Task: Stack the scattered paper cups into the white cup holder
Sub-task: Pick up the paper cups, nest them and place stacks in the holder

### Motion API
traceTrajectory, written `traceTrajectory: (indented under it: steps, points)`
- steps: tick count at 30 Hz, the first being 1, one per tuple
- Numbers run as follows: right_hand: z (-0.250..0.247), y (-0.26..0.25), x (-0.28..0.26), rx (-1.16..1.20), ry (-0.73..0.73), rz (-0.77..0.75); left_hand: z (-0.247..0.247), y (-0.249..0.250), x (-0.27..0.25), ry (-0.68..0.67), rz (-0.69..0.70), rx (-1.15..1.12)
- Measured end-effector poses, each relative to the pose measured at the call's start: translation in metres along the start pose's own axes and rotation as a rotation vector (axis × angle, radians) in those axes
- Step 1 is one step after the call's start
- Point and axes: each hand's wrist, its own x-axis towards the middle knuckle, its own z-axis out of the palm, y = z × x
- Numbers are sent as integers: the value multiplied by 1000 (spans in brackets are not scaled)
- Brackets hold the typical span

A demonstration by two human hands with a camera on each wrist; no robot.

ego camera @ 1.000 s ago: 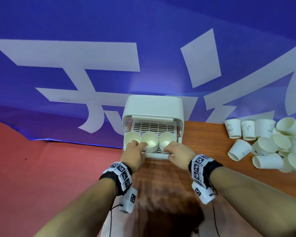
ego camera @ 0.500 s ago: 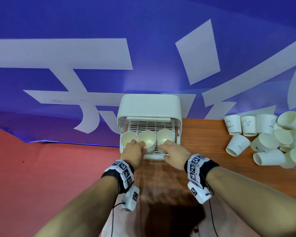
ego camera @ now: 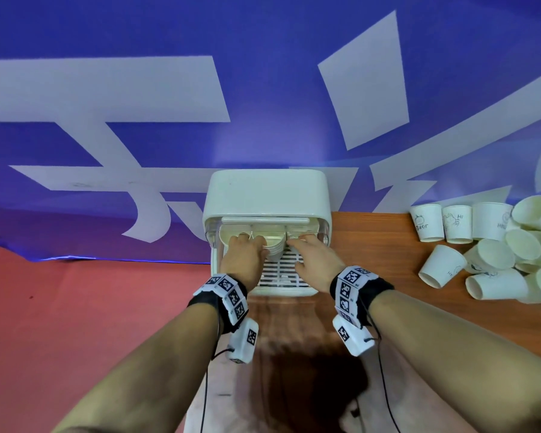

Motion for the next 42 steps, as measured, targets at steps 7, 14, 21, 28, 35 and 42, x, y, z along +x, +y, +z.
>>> traceTrajectory:
  steps: [7,14,21,28,35,42]
  points:
    - [2,-2,15,55,36,11,-3,-1,21,42,-11,-48]
    - [4,1,19,62,12,36,-2,4,29,87,-37,-92]
    - [2,-1,15,93,12,16,-2,6,28,143,-61,-117]
    - [-2,-3,5,107,1,15,4,7,19,121,-36,37]
    - [-11,-8,-21,92,50,-23,0,13,-22,230,75,51]
    - [-29,-5,-68,84,87,-27,-12,36,-63,165,25,55]
